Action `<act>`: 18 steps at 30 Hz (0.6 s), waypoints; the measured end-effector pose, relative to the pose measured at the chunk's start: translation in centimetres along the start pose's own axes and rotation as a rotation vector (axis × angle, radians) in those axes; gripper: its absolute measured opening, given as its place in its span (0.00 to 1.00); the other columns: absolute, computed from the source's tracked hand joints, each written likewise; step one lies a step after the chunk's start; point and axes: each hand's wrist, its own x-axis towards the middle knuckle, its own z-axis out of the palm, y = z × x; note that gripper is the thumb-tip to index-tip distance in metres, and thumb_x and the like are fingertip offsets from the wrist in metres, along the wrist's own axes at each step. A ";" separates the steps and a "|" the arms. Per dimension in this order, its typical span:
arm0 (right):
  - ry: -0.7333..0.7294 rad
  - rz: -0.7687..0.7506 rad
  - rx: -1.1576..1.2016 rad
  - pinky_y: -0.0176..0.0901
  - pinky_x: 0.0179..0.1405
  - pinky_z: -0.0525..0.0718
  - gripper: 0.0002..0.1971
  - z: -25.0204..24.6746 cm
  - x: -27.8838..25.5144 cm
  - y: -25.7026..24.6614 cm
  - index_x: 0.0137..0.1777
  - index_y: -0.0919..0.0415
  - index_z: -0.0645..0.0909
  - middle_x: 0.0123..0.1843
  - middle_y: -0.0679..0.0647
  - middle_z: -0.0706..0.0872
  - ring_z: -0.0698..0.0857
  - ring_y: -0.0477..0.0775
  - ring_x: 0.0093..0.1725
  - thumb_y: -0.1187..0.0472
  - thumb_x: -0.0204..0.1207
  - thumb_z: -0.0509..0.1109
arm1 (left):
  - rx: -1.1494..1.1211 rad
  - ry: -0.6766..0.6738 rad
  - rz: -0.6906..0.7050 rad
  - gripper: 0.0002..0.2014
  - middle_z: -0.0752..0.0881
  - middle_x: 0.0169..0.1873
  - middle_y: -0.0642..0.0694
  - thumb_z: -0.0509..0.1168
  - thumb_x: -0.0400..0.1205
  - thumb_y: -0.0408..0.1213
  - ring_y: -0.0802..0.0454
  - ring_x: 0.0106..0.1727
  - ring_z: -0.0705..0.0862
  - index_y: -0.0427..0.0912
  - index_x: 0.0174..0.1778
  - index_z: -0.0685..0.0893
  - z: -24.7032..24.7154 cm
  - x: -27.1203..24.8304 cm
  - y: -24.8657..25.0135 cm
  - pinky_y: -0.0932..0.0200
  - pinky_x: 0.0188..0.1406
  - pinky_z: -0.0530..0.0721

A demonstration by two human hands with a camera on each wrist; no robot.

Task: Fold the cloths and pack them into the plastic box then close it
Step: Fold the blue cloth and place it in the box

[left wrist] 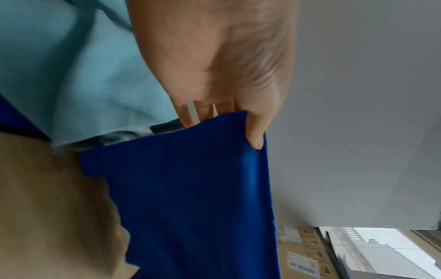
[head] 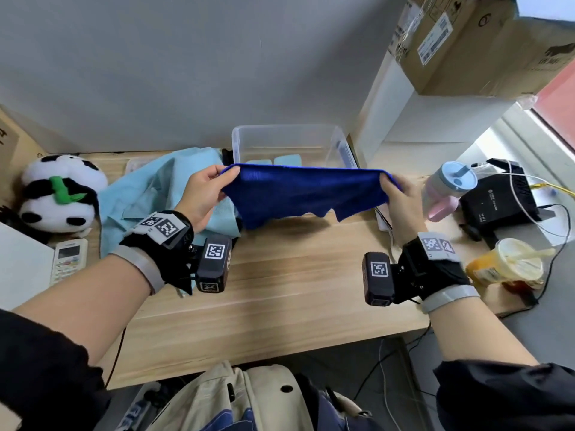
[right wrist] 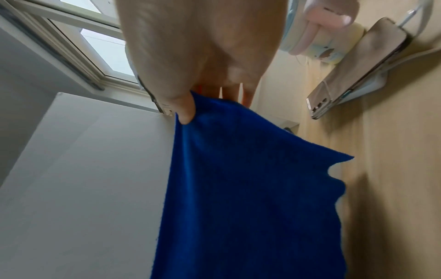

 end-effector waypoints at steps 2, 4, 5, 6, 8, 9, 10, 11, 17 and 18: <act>-0.041 0.083 0.054 0.38 0.43 0.75 0.09 -0.4 -0.7 2.0 0.41 0.55 0.82 0.40 0.52 0.82 0.78 0.47 0.43 0.66 0.80 0.63 | 0.039 -0.004 -0.065 0.06 0.82 0.35 0.47 0.66 0.81 0.35 0.55 0.38 0.80 0.44 0.37 0.82 -0.2 -0.6 -2.0 0.62 0.45 0.79; -0.095 0.165 0.061 0.40 0.45 0.74 0.06 -0.8 -1.6 4.5 0.42 0.56 0.82 0.41 0.53 0.83 0.79 0.49 0.44 0.63 0.77 0.65 | 0.106 0.015 -0.133 0.05 0.85 0.34 0.49 0.66 0.80 0.35 0.57 0.35 0.82 0.45 0.39 0.83 -0.5 -1.3 -4.2 0.62 0.42 0.81; -0.131 0.204 0.040 0.41 0.45 0.75 0.06 -1.0 -2.2 5.7 0.42 0.56 0.82 0.40 0.52 0.84 0.79 0.49 0.45 0.63 0.78 0.65 | 0.133 0.025 -0.163 0.04 0.86 0.32 0.50 0.67 0.80 0.35 0.59 0.32 0.83 0.45 0.39 0.83 -0.7 -1.6 -5.5 0.64 0.37 0.82; -0.163 0.255 0.018 0.41 0.45 0.75 0.07 -1.1 -2.6 7.0 0.42 0.57 0.82 0.38 0.49 0.86 0.79 0.50 0.45 0.65 0.79 0.64 | 0.161 0.029 -0.188 0.03 0.86 0.31 0.51 0.66 0.80 0.35 0.62 0.28 0.83 0.45 0.40 0.83 -0.9 -1.9 -6.6 0.67 0.31 0.82; -0.207 0.418 -0.001 0.41 0.43 0.77 0.08 -1.4 -3.8 9.3 0.48 0.60 0.82 0.39 0.48 0.88 0.81 0.51 0.45 0.66 0.82 0.61 | 0.226 0.026 -0.247 0.03 0.85 0.33 0.48 0.66 0.80 0.34 0.64 0.26 0.83 0.45 0.41 0.83 -1.3 -2.7 -9.0 0.70 0.25 0.80; -0.222 0.510 -0.003 0.42 0.42 0.79 0.08 -1.6 -4.5 10.3 0.54 0.63 0.81 0.44 0.51 0.88 0.82 0.52 0.47 0.64 0.83 0.61 | 0.267 0.022 -0.263 0.04 0.86 0.32 0.48 0.66 0.80 0.34 0.65 0.26 0.82 0.46 0.41 0.83 -1.6 -3.0 -10.1 0.71 0.25 0.79; -0.241 0.594 -0.004 0.43 0.42 0.79 0.10 -1.8 -5.1 11.3 0.59 0.64 0.80 0.48 0.55 0.86 0.83 0.53 0.48 0.63 0.83 0.61 | 0.314 0.015 -0.275 0.05 0.86 0.29 0.51 0.66 0.80 0.33 0.67 0.25 0.81 0.46 0.40 0.83 -1.9 -3.4 -11.4 0.72 0.24 0.78; -0.265 0.658 -0.017 0.44 0.42 0.79 0.11 -2.1 -5.8 12.2 0.61 0.64 0.79 0.50 0.57 0.85 0.83 0.54 0.49 0.63 0.83 0.61 | 0.369 0.001 -0.286 0.05 0.86 0.25 0.55 0.66 0.80 0.33 0.69 0.24 0.80 0.46 0.39 0.83 -2.2 -3.6 -12.6 0.74 0.22 0.76; -0.319 0.835 -0.149 0.47 0.41 0.81 0.06 -2.9 -9.3 16.2 0.51 0.55 0.80 0.49 0.53 0.85 0.84 0.51 0.45 0.57 0.83 0.62 | 0.460 -0.015 -0.367 0.12 0.85 0.46 0.39 0.65 0.81 0.29 0.66 0.31 0.84 0.27 0.58 0.81 -3.4 -5.2 -17.2 0.75 0.30 0.78; -0.296 0.814 -0.174 0.45 0.39 0.82 0.06 -2.9 -9.6 16.5 0.51 0.54 0.80 0.48 0.51 0.85 0.84 0.49 0.44 0.56 0.83 0.62 | 0.455 0.002 -0.355 0.12 0.83 0.48 0.38 0.64 0.81 0.28 0.71 0.27 0.83 0.26 0.58 0.81 -3.4 -5.3 -17.5 0.77 0.29 0.78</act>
